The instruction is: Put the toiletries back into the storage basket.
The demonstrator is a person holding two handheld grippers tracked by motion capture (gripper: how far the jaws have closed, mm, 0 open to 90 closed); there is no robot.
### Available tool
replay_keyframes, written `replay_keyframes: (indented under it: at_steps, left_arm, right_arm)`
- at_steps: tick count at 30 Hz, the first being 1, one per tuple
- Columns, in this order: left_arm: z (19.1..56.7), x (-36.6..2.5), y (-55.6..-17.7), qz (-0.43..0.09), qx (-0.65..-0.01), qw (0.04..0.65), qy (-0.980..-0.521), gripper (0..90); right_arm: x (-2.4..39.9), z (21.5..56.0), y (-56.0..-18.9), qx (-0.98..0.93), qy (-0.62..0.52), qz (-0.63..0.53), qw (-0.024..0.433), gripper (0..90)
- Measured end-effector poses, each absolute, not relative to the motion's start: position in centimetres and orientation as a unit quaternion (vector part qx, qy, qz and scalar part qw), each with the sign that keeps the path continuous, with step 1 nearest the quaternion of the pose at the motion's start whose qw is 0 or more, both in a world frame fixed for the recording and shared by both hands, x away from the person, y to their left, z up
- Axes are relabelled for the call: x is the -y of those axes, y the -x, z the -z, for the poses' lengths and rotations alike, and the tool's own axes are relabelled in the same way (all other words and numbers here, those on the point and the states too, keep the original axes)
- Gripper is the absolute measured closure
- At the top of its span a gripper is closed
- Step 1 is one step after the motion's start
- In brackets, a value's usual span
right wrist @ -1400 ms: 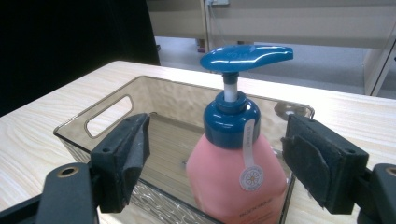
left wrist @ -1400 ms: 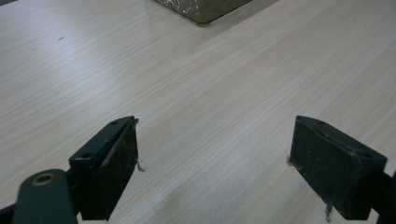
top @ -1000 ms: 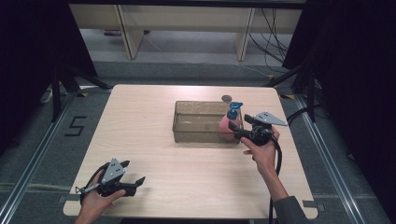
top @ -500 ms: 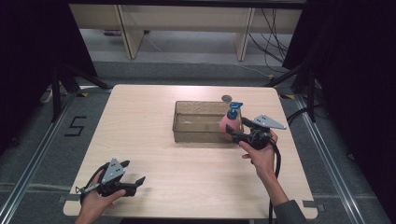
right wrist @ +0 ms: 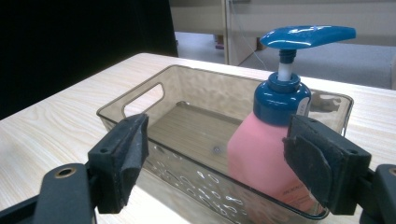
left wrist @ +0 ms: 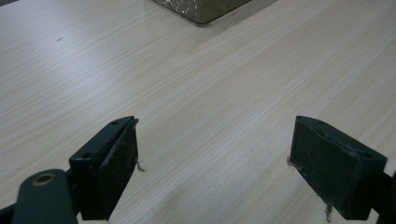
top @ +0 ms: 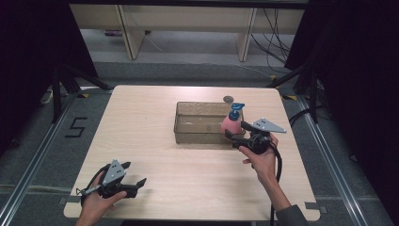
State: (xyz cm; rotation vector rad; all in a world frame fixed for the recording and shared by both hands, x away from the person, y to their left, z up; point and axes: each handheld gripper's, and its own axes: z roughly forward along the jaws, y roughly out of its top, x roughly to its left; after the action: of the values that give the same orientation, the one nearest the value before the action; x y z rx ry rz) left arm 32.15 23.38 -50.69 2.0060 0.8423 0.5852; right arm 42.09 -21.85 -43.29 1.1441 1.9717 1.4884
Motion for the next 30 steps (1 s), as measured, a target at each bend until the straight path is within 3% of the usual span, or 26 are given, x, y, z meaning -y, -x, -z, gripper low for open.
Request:
replay_keyframes:
  at_steps: [4,5,6,30]
  left_arm:
    - [50.7,-23.4,-32.2,-0.236,-0.333,0.429,-0.806,14.9]
    - [50.7,-23.4,-32.1,-0.233,-0.339,0.433,-0.802,14.9]
    - [50.7,-23.4,-32.1,-0.234,-0.336,0.432,-0.804,14.9]
    - [50.7,-23.4,-32.1,-0.236,-0.335,0.432,-0.803,14.9]
  right_arm:
    - [21.8,43.3,-42.0,-0.710,-0.402,-0.535,0.220,22.5]
    - [21.6,43.3,-41.8,-0.704,-0.414,-0.540,0.204,22.8]
    - [21.8,43.5,-41.9,-0.708,-0.402,-0.537,0.219,22.8]
    - [20.9,44.1,-40.3,-0.718,-0.387,-0.547,0.189,21.9]
